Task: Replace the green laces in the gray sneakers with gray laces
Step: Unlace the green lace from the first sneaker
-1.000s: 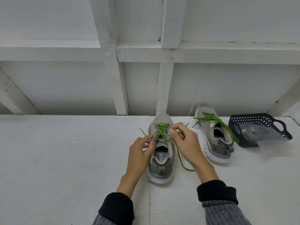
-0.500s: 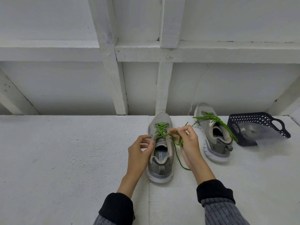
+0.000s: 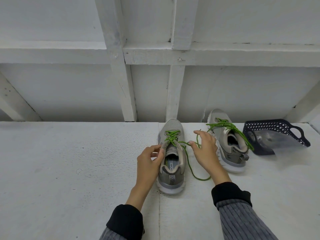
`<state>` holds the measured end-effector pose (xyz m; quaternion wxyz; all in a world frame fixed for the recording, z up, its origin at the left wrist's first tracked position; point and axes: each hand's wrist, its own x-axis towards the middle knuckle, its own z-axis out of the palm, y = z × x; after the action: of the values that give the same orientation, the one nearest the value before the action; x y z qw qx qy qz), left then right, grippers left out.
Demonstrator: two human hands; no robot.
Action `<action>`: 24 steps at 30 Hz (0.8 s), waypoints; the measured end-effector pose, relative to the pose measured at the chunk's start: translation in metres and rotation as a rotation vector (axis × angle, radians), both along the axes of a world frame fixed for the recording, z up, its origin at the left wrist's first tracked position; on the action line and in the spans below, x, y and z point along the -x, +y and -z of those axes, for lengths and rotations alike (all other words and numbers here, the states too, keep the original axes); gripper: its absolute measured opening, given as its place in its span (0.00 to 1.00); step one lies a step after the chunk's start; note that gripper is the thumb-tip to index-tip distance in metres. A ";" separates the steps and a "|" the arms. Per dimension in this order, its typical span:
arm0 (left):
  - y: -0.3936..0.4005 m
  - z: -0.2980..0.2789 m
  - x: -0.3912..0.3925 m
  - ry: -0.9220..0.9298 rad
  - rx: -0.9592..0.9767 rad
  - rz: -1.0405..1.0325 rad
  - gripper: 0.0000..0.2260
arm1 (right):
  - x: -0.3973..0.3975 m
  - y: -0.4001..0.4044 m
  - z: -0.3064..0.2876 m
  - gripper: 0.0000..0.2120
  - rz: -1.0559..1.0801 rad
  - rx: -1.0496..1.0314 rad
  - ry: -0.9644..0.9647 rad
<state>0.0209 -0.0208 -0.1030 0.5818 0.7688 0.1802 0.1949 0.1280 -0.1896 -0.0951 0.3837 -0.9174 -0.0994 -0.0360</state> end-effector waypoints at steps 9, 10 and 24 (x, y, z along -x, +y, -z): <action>0.000 -0.007 -0.001 -0.014 -0.066 -0.009 0.06 | 0.055 0.030 -0.011 0.09 0.007 -0.133 0.005; 0.000 -0.008 -0.002 -0.033 -0.133 0.005 0.08 | 0.056 0.030 -0.008 0.09 0.034 -0.161 0.006; 0.006 -0.012 -0.042 -0.184 -0.819 0.191 0.02 | 0.055 0.031 0.011 0.08 0.089 -0.441 -0.065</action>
<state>0.0630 -0.0152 -0.0906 0.2574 0.9290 -0.0365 0.2634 0.0734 -0.1583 -0.1061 0.5695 -0.8132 -0.0609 -0.1032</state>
